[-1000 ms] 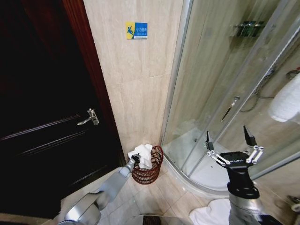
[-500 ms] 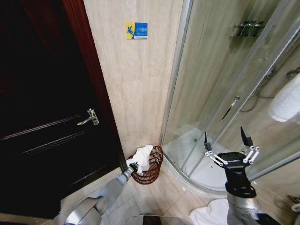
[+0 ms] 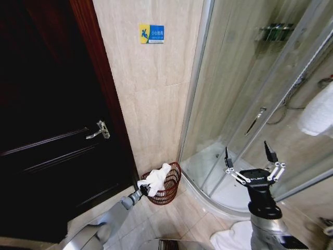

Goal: Discard the used towel into the hamper.

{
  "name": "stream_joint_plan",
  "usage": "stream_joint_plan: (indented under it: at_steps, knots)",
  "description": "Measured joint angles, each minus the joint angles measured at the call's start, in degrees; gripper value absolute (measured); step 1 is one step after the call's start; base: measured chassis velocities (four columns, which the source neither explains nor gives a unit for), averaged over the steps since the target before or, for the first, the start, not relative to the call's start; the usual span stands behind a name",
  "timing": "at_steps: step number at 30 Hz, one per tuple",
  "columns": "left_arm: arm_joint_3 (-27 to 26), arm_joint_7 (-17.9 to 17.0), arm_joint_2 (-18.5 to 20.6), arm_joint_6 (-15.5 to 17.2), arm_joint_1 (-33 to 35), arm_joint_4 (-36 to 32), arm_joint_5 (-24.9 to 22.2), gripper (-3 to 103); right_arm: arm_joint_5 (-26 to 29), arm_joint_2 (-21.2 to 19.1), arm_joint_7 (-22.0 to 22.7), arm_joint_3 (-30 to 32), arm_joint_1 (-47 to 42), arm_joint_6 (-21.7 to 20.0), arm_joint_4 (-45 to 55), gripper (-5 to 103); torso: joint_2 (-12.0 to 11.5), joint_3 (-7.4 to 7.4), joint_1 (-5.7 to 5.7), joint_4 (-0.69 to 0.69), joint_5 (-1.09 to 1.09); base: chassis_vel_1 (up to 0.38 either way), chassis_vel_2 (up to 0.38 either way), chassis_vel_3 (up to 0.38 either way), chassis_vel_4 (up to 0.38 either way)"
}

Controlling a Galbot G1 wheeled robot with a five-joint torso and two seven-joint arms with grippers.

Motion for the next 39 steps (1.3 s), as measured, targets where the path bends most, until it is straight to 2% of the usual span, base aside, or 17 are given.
stream_joint_plan:
  at_steps: [5,8,17,21,23,24,26,29,31,32,34,35,36,38,39]
  knots:
    - [1.73,-0.79,-2.31,-0.13,-2.58,0.25,-1.15,4,-0.02,0.0,-0.16,-0.04,-0.3,0.36,-0.01,100,0.0,0.0,0.0,-0.02,-0.01,0.0,0.0,0.0,0.0]
    - [3.73,-4.88,-4.94,1.49,-4.68,1.84,-1.1,4,0.16,0.0,-0.17,0.42,-0.76,0.65,0.13,100,0.0,0.0,0.01,-0.03,0.0,0.0,0.0,0.0,0.0]
    - [4.74,-7.68,-6.55,2.55,-5.66,3.74,0.16,2,0.71,0.0,-0.12,1.02,-1.17,1.05,0.26,100,0.0,0.0,0.0,-0.01,0.0,0.0,0.0,0.0,0.0]
    - [4.32,-10.35,-6.76,3.22,-5.56,4.22,1.26,24,0.53,0.0,-0.06,0.37,-1.37,1.62,0.07,100,0.0,0.0,0.0,0.0,0.01,0.0,0.0,0.0,0.0]
    - [4.11,-10.73,-6.89,3.37,-5.52,4.22,1.27,24,0.48,0.0,-0.05,0.29,-1.43,1.77,0.0,100,0.0,0.0,0.0,-0.01,0.01,0.0,0.0,0.0,0.0]
    - [4.01,-10.87,-6.93,3.48,-5.46,4.22,1.31,29,0.42,0.0,-0.05,0.27,-1.48,1.9,-0.04,100,0.0,0.0,0.0,-0.01,0.0,0.0,0.0,0.0,0.0]
    - [3.95,-10.83,-6.75,3.53,-5.3,4.23,1.93,40,0.39,0.0,-0.04,0.29,-1.55,1.97,-0.07,100,0.0,0.0,0.0,-0.01,0.0,0.0,0.0,0.0,0.0]
    - [3.93,-10.38,-6.39,3.46,-5.2,4.23,2.28,45,0.39,0.0,0.01,0.37,-1.53,1.98,-0.08,100,0.0,0.0,0.0,-0.01,0.01,0.0,0.0,0.0,0.0]
    - [3.87,-10.17,-6.3,3.4,-5.18,4.21,2.29,56,0.38,0.0,0.05,0.38,-1.49,1.98,-0.1,100,0.0,0.0,0.0,-0.01,0.0,0.0,0.0,0.0,0.0]
    - [3.87,-10.17,-6.3,3.4,-5.18,4.21,2.29,56,0.38,0.0,0.05,0.38,-1.49,1.98,-0.1,100,0.0,0.0,0.0,-0.01,0.0,0.0,0.0,0.0,0.0]
    - [3.79,-10.1,-6.23,3.28,-5.16,4.11,2.28,66,0.37,0.0,0.05,0.38,-1.48,1.98,-0.16,100,0.0,0.0,0.0,-0.01,0.0,0.0,0.0,0.0,0.0]
    - [3.76,-10.08,-6.22,3.25,-5.15,4.06,2.26,66,0.37,0.0,0.06,0.38,-1.47,1.98,-0.19,100,0.0,0.0,0.0,-0.01,0.0,0.0,0.0,0.0,0.0]
    - [3.61,-9.86,-6.15,3.03,-5.08,3.89,2.11,77,0.36,0.0,0.07,0.38,-1.45,1.98,-0.29,100,0.0,0.0,0.0,-0.01,0.0,0.0,0.0,0.0,0.0]
    - [3.42,-9.26,-5.99,2.53,-4.83,3.5,1.62,77,0.36,0.0,0.07,0.5,-1.38,1.99,-0.46,100,0.0,0.0,0.0,-0.01,-0.01,0.0,0.0,0.0,0.0]
    - [3.31,-8.96,-5.71,2.34,-4.44,2.84,1.09,83,0.37,0.0,0.09,0.66,-1.27,2.0,-0.63,100,0.0,0.0,0.0,-0.01,0.0,0.0,0.0,0.0,0.0]
